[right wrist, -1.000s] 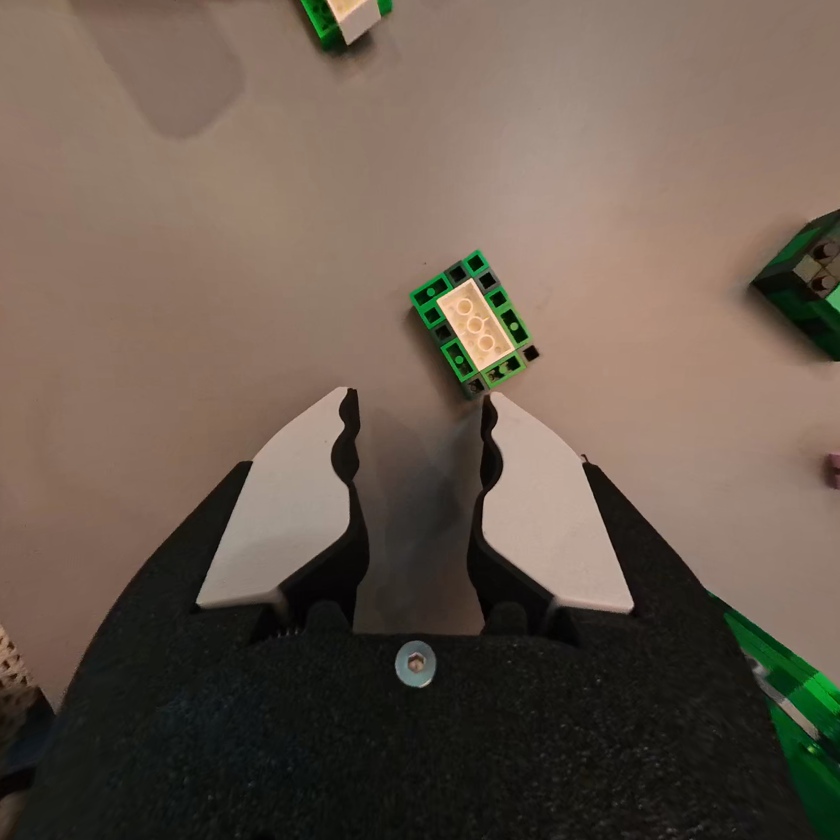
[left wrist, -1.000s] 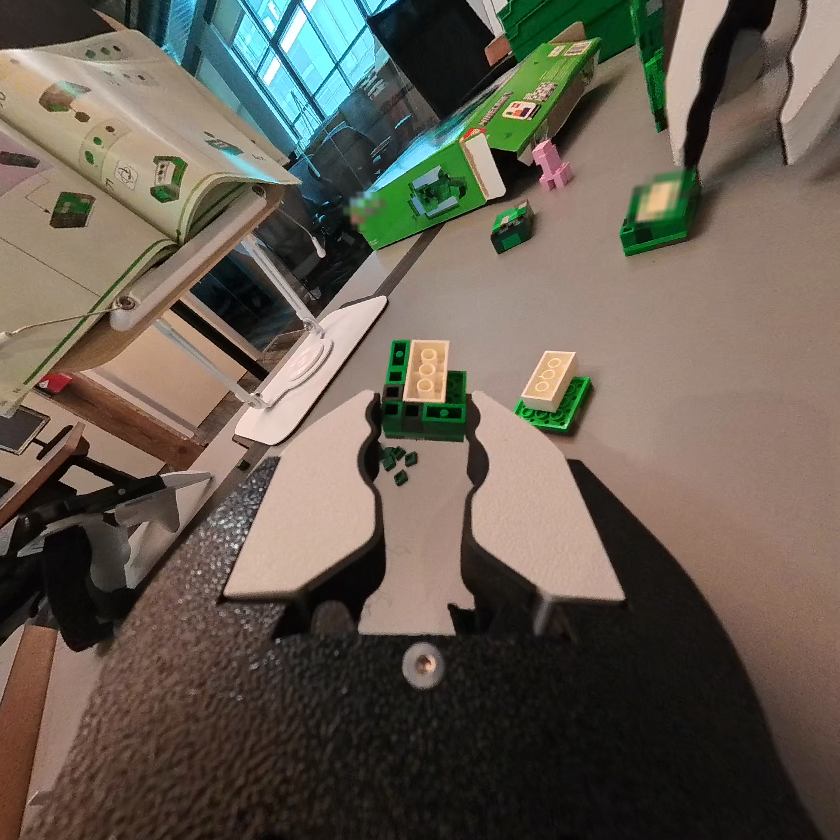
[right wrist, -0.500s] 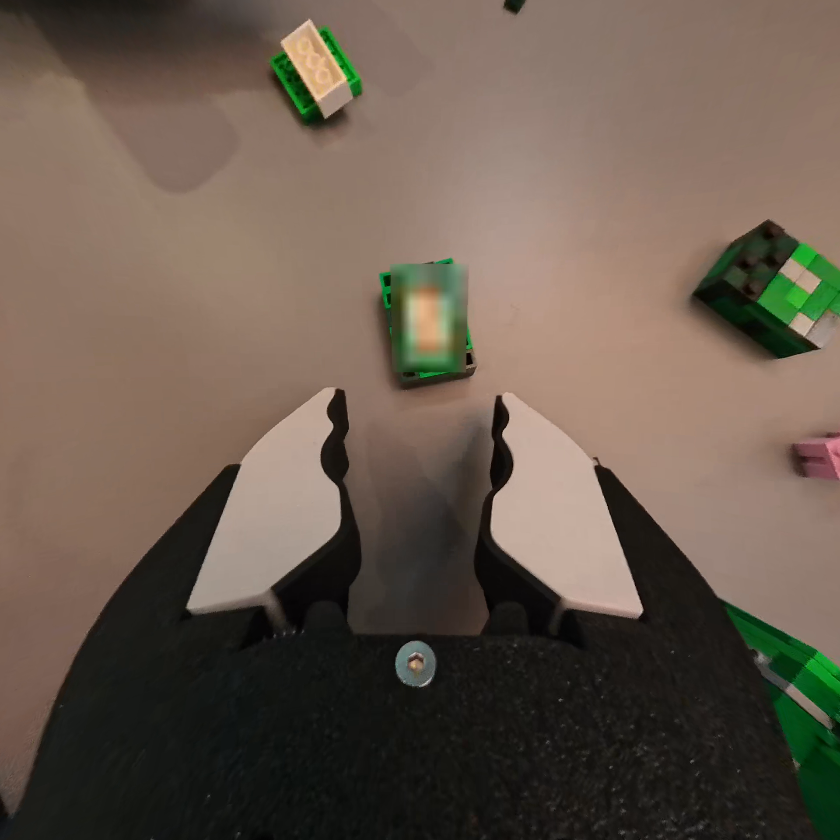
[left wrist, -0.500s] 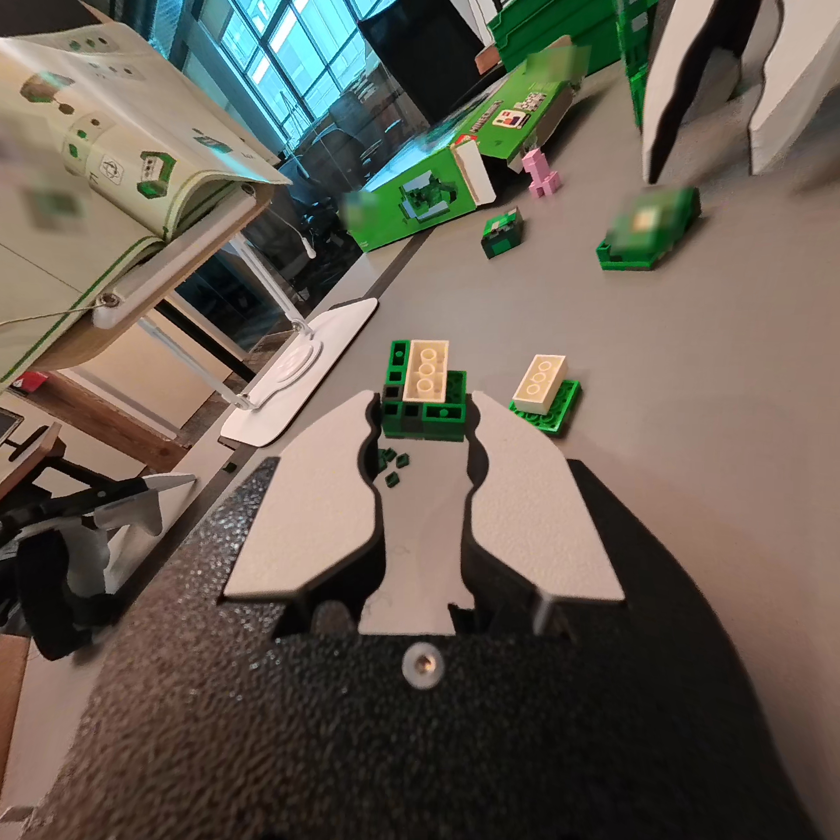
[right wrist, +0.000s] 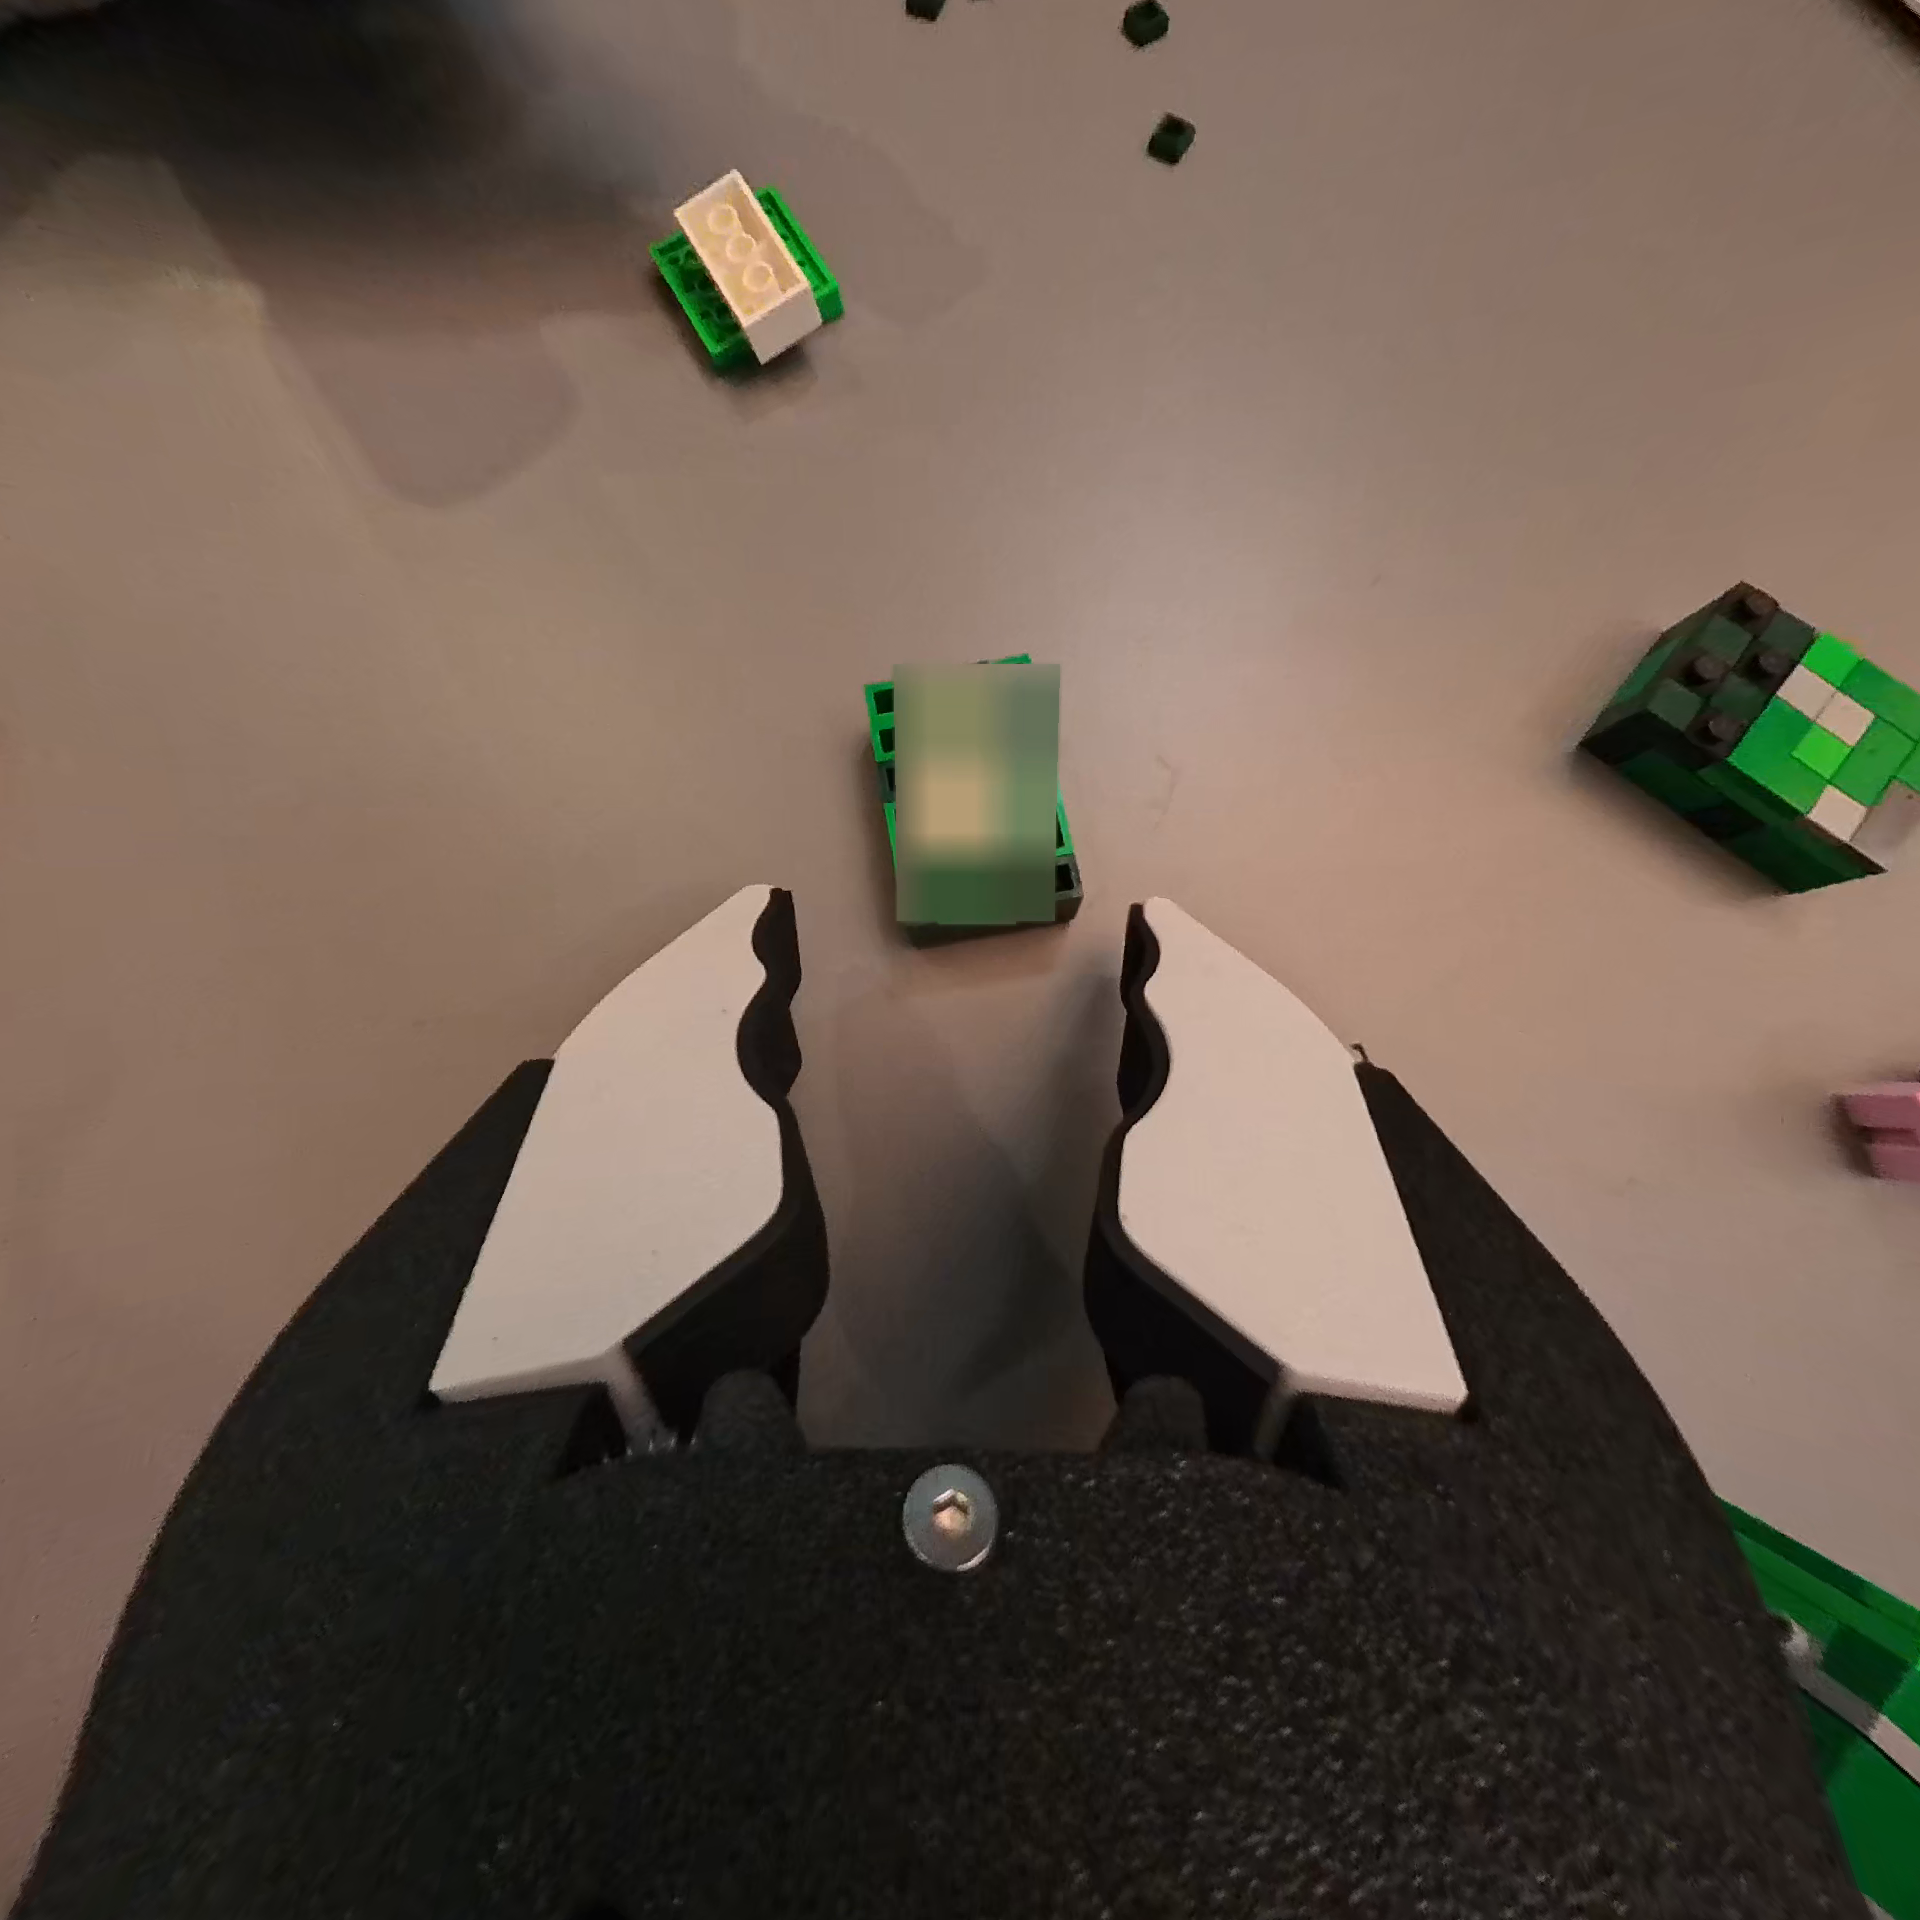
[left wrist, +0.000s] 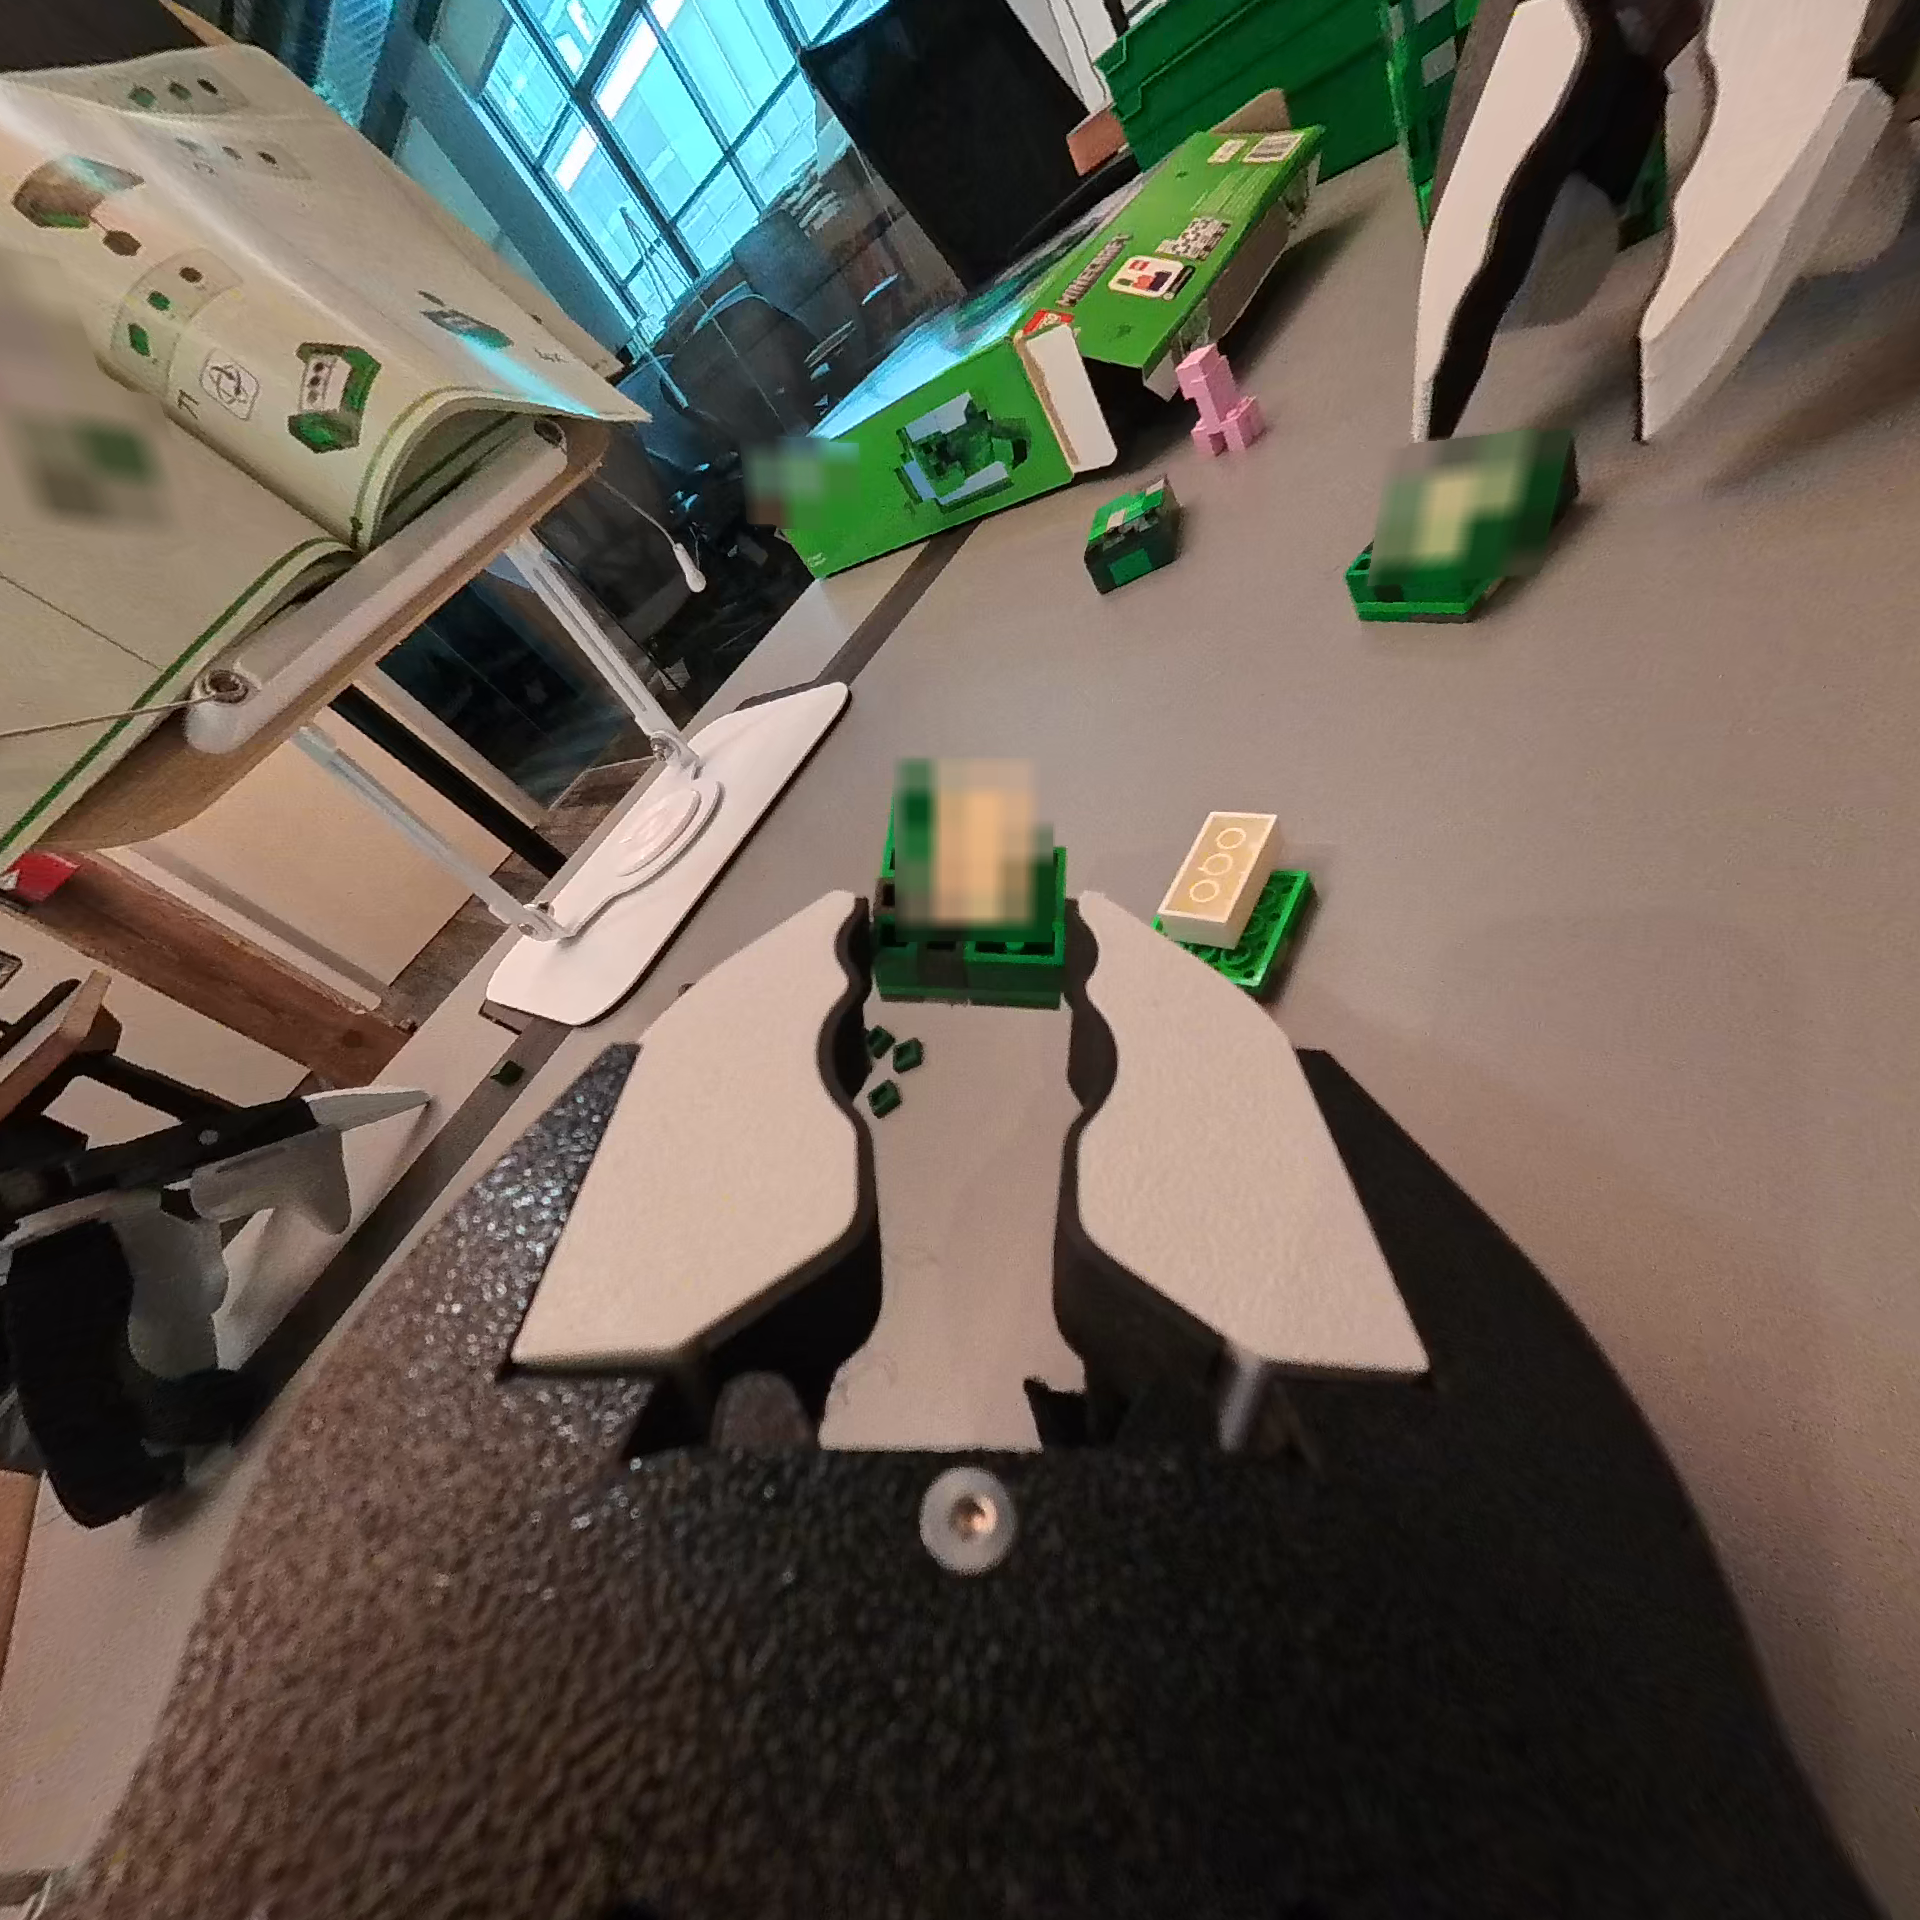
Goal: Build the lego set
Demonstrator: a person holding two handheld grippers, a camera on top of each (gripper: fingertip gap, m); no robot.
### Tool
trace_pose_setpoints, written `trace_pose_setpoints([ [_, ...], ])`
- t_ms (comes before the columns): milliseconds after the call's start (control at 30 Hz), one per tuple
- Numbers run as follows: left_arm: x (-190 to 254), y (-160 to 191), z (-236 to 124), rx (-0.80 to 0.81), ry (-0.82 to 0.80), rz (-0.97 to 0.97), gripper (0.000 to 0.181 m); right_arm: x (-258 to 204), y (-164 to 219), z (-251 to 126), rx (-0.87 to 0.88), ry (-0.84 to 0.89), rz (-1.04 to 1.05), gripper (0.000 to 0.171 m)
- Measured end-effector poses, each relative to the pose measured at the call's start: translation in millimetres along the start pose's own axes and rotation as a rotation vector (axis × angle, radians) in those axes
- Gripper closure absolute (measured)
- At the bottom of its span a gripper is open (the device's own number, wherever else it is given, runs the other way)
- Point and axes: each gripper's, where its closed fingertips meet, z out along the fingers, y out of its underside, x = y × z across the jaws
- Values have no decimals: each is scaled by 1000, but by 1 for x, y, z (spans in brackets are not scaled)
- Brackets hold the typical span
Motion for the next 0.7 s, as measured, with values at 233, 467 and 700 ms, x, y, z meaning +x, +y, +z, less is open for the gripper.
trace_pose_setpoints([
  [233, 0, 0, 0, 2, 5, -4, 146, -5, -3, 5, 9, 1, -22, 112],
  [467, 1, -1, 0, 2, 6, -4, 147, -4, -5, 7, 5, 2, -27, 114],
  [700, 1, 0, 0, 2, 6, -5, 146, -1, -6, 9, -12, 13, -43, 114],
])
